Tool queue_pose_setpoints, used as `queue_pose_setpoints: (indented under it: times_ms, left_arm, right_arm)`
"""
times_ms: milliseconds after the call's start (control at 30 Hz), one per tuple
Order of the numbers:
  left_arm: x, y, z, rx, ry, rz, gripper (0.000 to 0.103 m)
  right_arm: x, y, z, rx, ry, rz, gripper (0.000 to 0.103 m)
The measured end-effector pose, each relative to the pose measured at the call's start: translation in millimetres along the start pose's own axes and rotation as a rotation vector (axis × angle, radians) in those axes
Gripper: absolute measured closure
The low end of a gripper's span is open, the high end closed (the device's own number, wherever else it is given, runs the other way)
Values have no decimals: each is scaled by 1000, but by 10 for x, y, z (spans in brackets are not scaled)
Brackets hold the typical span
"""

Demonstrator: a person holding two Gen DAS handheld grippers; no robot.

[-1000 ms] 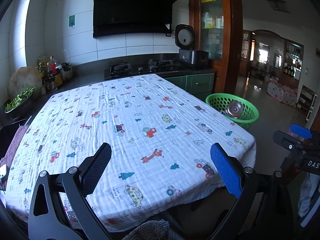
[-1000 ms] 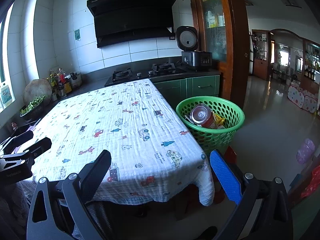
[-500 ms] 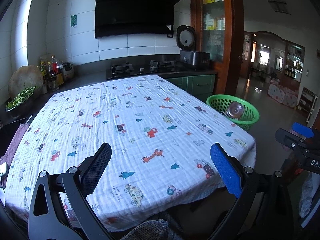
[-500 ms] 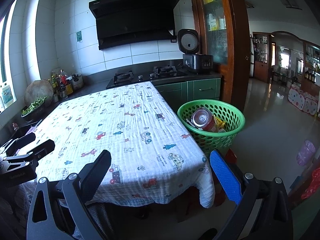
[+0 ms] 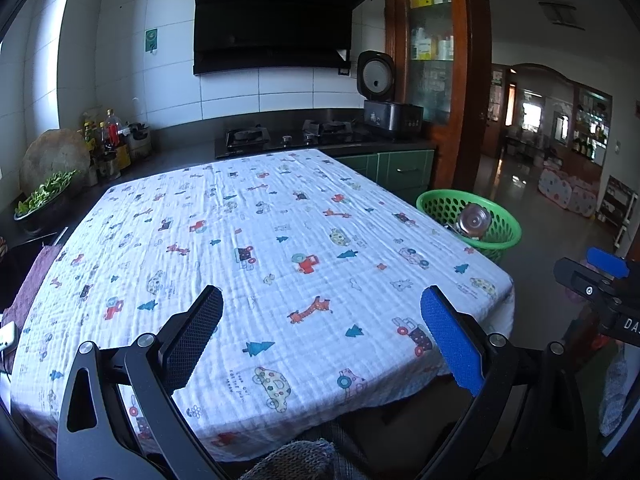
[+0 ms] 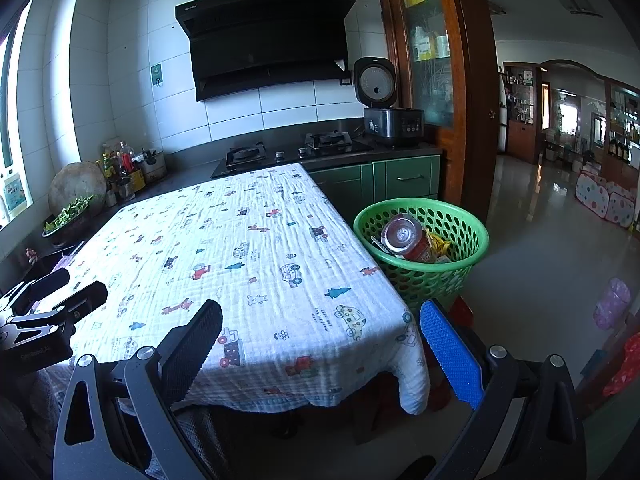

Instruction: Collect trash

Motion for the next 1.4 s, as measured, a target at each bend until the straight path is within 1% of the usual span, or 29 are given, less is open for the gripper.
queue_pose_setpoints:
  times_ms: [1033,1400]
  left_arm:
    - [11,-25,-16,-11,1,-6,5]
    - [-16,-16,-16,-14,6,9,5]
  right_arm:
    - [-18,-49,-53,-13,8,-2,7]
    - [-24,-55,-53,-16,8,1,7]
Point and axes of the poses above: each gripper's, at about its wrist camera, not at the fingertips, and z roughly against the way its jaws point, x to its right, y to its top, the point moved 3 cm from there along -z, roughly the way its jaws point, and after that the axes turned 12 degrees about x, right-handed, at the moved point
